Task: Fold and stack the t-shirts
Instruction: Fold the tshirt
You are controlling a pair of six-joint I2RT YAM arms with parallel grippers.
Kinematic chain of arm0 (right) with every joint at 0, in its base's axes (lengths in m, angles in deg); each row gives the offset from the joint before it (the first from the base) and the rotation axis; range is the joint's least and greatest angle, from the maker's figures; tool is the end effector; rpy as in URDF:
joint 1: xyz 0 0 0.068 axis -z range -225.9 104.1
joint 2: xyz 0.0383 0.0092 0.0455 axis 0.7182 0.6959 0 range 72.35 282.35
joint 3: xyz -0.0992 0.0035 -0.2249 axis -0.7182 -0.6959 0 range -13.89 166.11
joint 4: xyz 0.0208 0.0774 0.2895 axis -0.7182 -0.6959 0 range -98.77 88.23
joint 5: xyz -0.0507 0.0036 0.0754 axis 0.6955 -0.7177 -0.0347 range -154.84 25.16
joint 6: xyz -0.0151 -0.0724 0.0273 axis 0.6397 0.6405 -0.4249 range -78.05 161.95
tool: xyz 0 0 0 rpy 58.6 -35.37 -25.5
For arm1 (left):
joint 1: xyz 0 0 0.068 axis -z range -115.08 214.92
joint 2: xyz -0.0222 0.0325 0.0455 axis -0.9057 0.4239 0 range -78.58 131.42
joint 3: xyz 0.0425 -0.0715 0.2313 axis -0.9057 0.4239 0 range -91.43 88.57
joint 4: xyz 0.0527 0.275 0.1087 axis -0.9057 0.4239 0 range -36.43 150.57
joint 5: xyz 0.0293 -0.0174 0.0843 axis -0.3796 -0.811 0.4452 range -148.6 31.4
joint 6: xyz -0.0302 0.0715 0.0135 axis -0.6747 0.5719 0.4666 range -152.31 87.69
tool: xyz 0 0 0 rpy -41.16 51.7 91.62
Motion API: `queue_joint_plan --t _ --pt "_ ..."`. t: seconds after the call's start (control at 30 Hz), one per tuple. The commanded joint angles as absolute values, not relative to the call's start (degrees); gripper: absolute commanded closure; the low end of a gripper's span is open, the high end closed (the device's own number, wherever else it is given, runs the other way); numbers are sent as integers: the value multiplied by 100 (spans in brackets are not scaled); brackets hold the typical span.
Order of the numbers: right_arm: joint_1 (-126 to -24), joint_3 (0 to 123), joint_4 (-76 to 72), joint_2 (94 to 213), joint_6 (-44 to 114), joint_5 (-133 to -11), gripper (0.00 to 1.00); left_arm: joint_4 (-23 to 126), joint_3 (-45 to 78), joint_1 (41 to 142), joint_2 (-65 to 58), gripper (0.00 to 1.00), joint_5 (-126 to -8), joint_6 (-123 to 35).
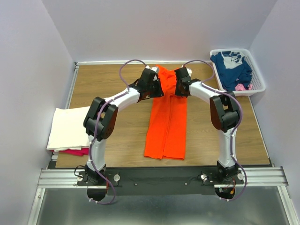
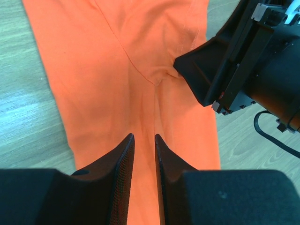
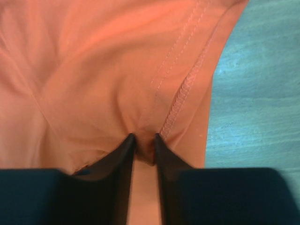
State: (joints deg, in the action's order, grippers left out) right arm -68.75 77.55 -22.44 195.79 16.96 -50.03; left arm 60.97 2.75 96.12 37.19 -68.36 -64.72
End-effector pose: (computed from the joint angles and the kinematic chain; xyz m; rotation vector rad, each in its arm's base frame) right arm 0.4759 0.1817 0.0988 0.1532 2.4434 0.0443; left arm 0.4322 -0.2752 0.1498 0.0739 2.3305 -0.7768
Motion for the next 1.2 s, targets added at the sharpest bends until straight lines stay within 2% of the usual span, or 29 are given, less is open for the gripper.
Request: queue_joint_plan --t 0.0,0.13,0.23,0.67,0.87,1.17 --pt "-6875 7541 -2278 19496 1567 -4902 75 6095 85 9594 3841 69 -6888 -6466" --pt "-6875 7383 -2243 19294 1541 -4849 86 6104 50 9594 3884 69 -6862 -6457" --pt "-6867 7251 -2217 19197 1515 -4797 90 6122 50 9585 3928 69 -6792 -6466" --pt "-6875 6583 -1839 18678 1391 -4726 92 6078 -38 9392 4288 73 -6501 -6650" --pt "-6875 6425 -1751 18652 1365 -4761 96 6131 -318 9357 4570 59 -6334 -6466" --pt "-6875 6302 -1689 18669 1321 -4788 96 6421 -872 9339 5106 55 -6317 -6158"
